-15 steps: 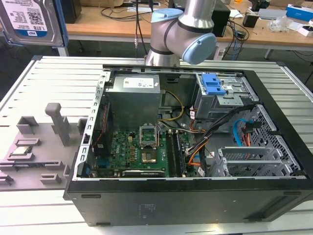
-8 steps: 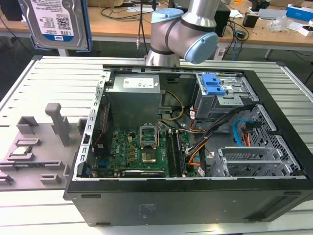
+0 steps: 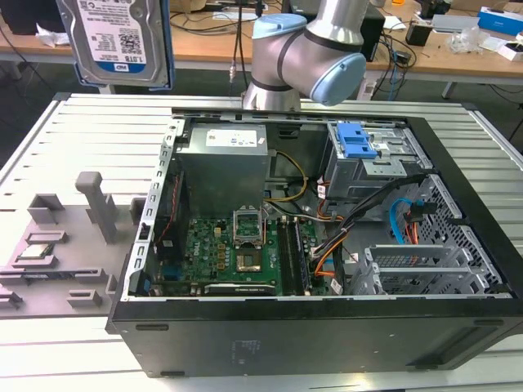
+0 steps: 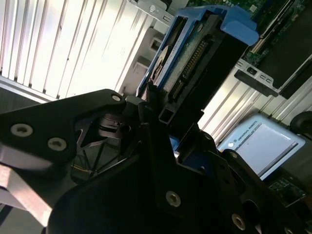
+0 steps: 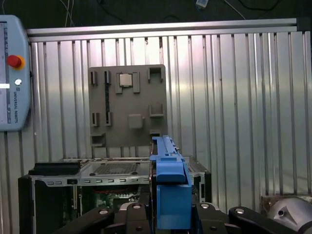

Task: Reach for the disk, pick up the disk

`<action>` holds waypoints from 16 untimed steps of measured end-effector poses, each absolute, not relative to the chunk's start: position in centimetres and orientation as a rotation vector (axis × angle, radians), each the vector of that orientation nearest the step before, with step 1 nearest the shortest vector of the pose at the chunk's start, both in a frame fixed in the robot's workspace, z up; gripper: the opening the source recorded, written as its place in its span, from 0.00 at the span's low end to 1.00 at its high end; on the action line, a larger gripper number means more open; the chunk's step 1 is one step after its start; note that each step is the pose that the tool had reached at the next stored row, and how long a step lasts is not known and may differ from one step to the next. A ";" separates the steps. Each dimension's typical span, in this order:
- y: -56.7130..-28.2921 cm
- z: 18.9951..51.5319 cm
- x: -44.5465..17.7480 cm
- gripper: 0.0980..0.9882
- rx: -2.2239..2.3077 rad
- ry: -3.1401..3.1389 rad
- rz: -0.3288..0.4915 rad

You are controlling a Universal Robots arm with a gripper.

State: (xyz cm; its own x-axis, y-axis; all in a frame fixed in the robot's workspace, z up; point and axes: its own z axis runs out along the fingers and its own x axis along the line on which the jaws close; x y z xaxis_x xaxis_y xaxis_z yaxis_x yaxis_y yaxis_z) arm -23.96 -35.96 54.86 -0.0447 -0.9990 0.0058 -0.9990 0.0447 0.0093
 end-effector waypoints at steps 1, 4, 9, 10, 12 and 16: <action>-36.0 54.8 -23.7 0.30 2.164 -2.263 -0.004; -36.0 54.6 -22.4 0.30 2.163 -2.263 -0.003; -36.0 54.4 -20.5 0.30 2.163 -2.262 -0.002; -36.0 54.3 -20.2 0.30 2.163 -2.262 -0.002; -36.0 54.3 -19.6 0.30 2.163 -2.262 -0.002; -36.0 54.2 -18.3 0.30 2.162 -2.261 0.000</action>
State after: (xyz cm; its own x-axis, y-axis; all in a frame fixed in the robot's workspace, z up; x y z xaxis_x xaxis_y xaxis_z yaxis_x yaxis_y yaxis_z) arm -18.28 -35.96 54.19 -0.0447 -0.9990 0.0093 -0.9990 0.0448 0.0091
